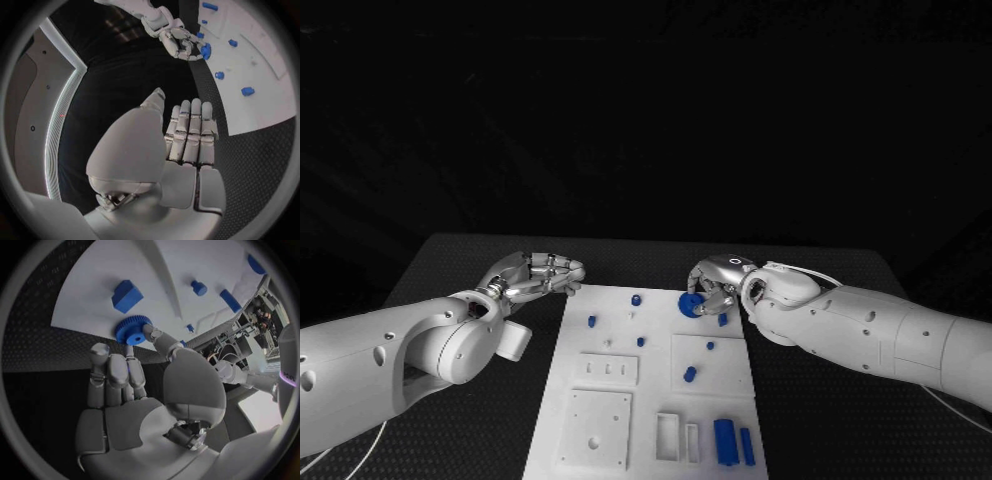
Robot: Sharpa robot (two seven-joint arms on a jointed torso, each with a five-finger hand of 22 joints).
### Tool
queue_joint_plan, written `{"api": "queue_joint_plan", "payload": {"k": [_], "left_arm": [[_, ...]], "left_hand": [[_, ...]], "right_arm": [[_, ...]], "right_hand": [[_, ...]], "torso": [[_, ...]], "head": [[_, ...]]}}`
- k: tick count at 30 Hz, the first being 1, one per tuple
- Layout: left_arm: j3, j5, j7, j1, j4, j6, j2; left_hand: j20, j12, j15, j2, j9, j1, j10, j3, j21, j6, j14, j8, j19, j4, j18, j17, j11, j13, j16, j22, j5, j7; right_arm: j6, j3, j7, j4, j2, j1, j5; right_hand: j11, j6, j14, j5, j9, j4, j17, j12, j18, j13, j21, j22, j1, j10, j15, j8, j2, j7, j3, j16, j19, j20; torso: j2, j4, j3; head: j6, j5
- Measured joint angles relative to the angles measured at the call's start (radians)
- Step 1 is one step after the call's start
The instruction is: Assemble the parts on the task board
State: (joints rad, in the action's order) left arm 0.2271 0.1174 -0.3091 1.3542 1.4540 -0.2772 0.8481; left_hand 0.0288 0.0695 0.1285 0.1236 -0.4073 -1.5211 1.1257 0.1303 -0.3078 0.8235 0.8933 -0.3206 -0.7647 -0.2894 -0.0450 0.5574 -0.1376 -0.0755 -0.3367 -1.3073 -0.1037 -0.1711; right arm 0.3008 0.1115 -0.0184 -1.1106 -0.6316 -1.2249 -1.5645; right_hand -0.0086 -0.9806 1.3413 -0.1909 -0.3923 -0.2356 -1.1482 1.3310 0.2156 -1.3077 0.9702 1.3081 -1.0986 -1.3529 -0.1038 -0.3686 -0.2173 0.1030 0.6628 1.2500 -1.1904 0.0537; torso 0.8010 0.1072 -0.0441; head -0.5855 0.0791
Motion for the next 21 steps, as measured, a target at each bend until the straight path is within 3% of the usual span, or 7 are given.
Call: {"api": "queue_joint_plan", "payload": {"k": [3, 17, 21], "left_arm": [[0.0, 0.0, 0.0, 0.0, 0.001, 0.0, 0.0], [0.0, 0.0, 0.001, 0.0, 0.004, 0.0, 0.001], [0.0, 0.0, 0.001, 0.0, 0.006, -0.001, 0.002]], "left_hand": [[0.0, 0.0, 0.0, 0.0, 0.0, 0.0, 0.0, 0.0, 0.0, 0.0, 0.0, 0.0, 0.0, 0.0, 0.0, 0.0, 0.0, 0.0, 0.004, 0.0, 0.0, 0.0], [0.0, 0.0, 0.0, 0.0, 0.001, 0.0, 0.0, 0.0, 0.0, 0.0, 0.0, 0.0, 0.0, 0.0, 0.001, 0.001, 0.0, 0.0, 0.004, -0.001, 0.0, 0.0], [0.0, 0.0, 0.0, 0.0, 0.001, 0.0, 0.0, 0.0, 0.0, 0.0, 0.0, 0.0, 0.0, 0.0, 0.001, 0.001, 0.0, 0.0, 0.004, -0.001, 0.0, 0.0]], "right_arm": [[0.005, 0.0, 0.0, 0.0, 0.001, 0.001, -0.014], [0.047, 0.006, -0.002, -0.018, -0.001, 0.005, -0.08], [0.065, 0.009, -0.006, -0.038, -0.011, 0.01, -0.101]], "right_hand": [[0.0, 0.0, 0.0, -0.04, 0.0, 0.002, 0.0, 0.001, 0.0, 0.0, 0.001, 0.0, 0.012, -0.001, -0.001, 0.0, 0.002, 0.0, 0.002, 0.003, 0.0, 0.0], [0.0, 0.001, 0.003, -0.12, 0.0, 0.005, -0.002, 0.005, 0.0, 0.0, 0.005, 0.0, 0.028, -0.007, -0.003, 0.0, -0.001, 0.0, -0.014, 0.007, 0.001, -0.002], [-0.001, 0.001, 0.004, -0.19, 0.0, 0.011, -0.005, 0.017, 0.001, 0.0, 0.011, 0.0, 0.033, -0.025, -0.004, 0.0, -0.006, 0.0, -0.009, 0.012, 0.001, -0.001]], "torso": [[0.0, 0.0, -0.0006], [0.0, 0.0012, -0.0005], [0.0, 0.0013, -0.0007]], "head": [[0.0, 0.001], [0.003, 0.001], [0.003, -0.001]]}}
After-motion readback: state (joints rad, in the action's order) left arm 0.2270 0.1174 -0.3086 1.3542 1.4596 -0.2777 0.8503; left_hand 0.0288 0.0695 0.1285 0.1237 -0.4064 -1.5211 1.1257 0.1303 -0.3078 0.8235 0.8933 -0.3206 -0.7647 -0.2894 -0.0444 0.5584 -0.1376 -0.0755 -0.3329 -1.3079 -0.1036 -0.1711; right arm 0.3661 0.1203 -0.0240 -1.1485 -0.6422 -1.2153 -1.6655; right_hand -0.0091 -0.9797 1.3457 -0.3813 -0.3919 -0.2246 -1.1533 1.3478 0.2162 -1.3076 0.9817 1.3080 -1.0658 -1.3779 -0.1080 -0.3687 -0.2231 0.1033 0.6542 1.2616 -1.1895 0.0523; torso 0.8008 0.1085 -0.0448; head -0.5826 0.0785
